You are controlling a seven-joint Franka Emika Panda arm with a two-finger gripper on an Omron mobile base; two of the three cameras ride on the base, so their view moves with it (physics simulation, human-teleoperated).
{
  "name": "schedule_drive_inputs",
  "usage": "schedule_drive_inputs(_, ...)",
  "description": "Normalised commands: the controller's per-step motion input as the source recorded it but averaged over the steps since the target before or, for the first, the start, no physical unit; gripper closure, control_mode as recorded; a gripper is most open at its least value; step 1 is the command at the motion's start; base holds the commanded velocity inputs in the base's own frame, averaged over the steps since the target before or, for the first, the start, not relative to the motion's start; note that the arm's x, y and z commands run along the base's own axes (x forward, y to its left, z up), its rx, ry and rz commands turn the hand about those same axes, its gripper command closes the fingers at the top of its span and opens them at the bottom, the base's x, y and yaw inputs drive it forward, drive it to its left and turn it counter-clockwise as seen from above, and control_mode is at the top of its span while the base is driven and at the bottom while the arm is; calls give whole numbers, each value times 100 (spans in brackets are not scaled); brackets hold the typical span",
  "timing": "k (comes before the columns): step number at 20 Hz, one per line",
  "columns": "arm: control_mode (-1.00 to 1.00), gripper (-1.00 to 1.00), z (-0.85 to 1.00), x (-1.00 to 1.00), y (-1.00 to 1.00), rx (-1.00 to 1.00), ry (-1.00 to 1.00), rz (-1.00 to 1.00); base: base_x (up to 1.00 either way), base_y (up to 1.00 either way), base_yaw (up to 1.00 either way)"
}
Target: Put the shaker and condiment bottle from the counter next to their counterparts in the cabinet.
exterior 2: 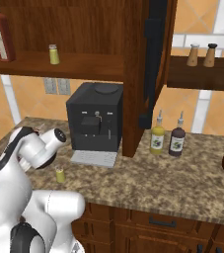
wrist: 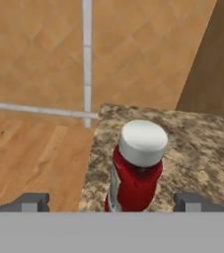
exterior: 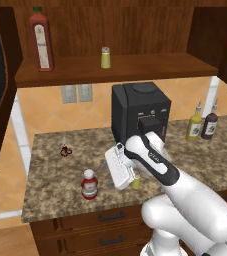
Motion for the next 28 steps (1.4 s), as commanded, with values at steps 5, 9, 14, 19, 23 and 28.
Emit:
schedule_drive_inputs(5,-100,-100,-11,19,0,0,0,0,0,0,0)
schedule_drive_inputs(9,-100,-100,-26,32,1,0,0,0,0,0,0)
schedule_drive_inputs(14,-100,-100,-10,5,1,0,0,0,0,0,0)
schedule_drive_inputs(19,-100,-100,-8,1,23,0,0,0,0,0,0)
schedule_drive_inputs(23,-100,-100,-19,0,30,0,0,0,0,0,0)
schedule_drive_inputs(28,-100,-100,-27,7,33,0,0,0,0,0,0)
